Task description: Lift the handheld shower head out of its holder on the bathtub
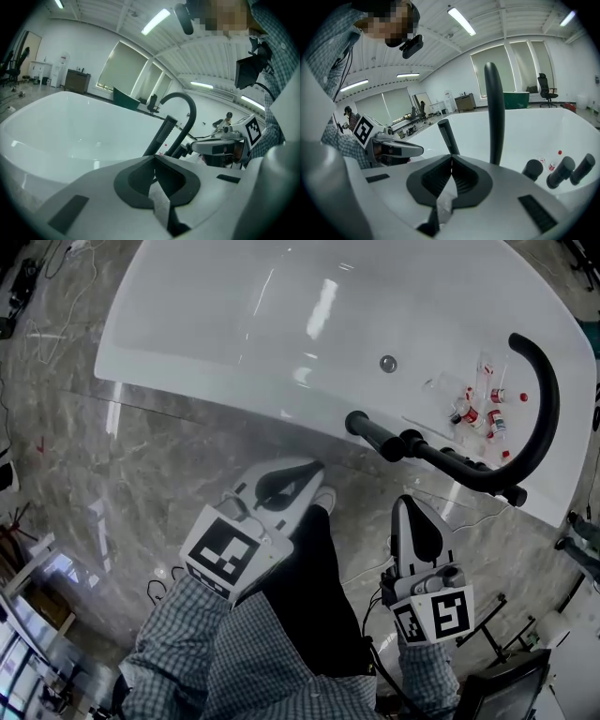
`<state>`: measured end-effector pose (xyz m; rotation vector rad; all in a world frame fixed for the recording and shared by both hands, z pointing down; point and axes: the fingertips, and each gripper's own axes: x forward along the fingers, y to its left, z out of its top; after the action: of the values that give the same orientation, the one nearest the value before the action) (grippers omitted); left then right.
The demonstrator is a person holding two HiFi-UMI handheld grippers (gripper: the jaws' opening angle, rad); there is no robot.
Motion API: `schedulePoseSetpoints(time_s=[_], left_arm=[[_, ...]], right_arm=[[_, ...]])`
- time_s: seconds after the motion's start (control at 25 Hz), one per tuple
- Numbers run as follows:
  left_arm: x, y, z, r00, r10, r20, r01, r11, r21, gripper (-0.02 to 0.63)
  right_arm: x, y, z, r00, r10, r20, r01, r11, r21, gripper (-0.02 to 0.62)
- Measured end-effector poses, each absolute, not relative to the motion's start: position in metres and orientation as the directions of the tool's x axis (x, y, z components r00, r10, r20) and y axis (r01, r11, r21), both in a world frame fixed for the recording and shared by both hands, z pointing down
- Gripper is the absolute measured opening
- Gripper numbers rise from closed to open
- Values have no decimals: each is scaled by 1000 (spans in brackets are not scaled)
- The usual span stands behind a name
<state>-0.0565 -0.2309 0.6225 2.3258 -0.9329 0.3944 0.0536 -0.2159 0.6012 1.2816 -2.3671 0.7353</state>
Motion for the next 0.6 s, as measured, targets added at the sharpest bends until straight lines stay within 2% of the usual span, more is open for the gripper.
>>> schedulePoseSetpoints(time_s=[0.28, 0.6], left_arm=[[-51, -247, 658, 691, -522, 500, -707, -632, 317, 9], [-41, -265, 676, 698, -552, 457, -699, -664, 266, 9]], right_arm=[[60, -217, 625, -506, -662, 553, -861, 427, -277, 15], [72, -212, 641, -481, -673, 562, -877, 375, -301, 15]])
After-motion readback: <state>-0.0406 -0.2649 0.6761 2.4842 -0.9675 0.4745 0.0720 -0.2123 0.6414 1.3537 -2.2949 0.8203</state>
